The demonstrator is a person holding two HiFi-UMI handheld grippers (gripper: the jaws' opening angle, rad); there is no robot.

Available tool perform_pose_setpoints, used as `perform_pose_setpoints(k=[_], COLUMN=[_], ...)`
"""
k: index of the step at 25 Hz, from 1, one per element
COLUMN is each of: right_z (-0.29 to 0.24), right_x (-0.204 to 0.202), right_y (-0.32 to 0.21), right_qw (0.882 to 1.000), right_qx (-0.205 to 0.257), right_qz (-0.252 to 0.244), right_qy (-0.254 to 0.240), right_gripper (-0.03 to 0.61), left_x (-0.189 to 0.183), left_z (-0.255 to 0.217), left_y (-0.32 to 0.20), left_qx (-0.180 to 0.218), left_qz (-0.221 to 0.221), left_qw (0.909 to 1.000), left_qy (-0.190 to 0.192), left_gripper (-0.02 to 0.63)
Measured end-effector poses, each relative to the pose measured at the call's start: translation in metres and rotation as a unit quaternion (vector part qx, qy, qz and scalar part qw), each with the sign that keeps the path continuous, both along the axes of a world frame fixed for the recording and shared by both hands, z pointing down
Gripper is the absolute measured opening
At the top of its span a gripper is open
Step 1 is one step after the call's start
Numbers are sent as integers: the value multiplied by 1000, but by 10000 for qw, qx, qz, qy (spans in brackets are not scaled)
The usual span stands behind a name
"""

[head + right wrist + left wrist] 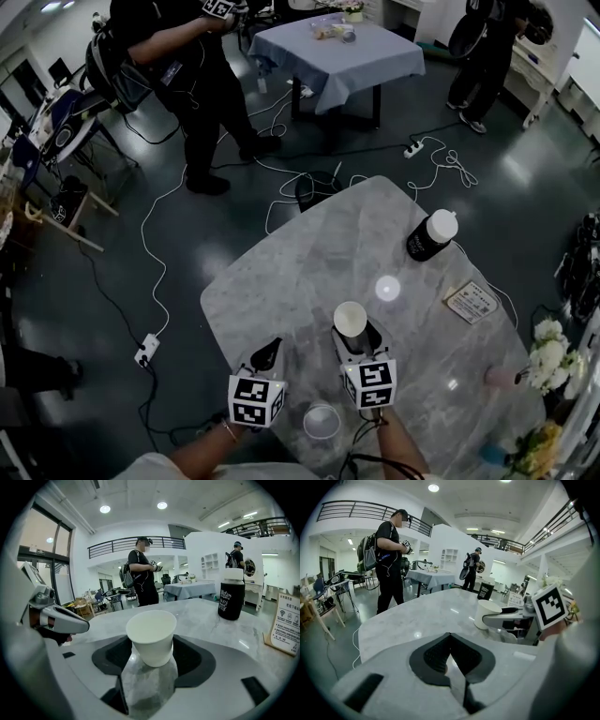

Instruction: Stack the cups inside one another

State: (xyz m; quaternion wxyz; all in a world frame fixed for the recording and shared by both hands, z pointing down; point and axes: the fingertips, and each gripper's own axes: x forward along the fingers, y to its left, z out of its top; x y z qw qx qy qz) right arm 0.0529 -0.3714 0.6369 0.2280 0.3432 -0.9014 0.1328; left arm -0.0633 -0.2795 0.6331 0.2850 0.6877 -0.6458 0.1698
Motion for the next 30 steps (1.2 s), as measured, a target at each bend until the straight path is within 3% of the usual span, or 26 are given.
perform_pose_setpoints(k=[16, 30], right_z=[-28, -70], right_x=[32, 63], right_y=[4, 49], right_qw=[9991, 9969], right_qx=[191, 463], right_qz=[365, 630], right_qy=[-37, -36], right_gripper=[244, 242], left_x=[14, 30], left_z=[-11, -43], left_y=[8, 43], left_qx=[148, 553], left_qz=[155, 282], left_qw=[9997, 9980], left_qy=[74, 116], left_gripper=[3, 3])
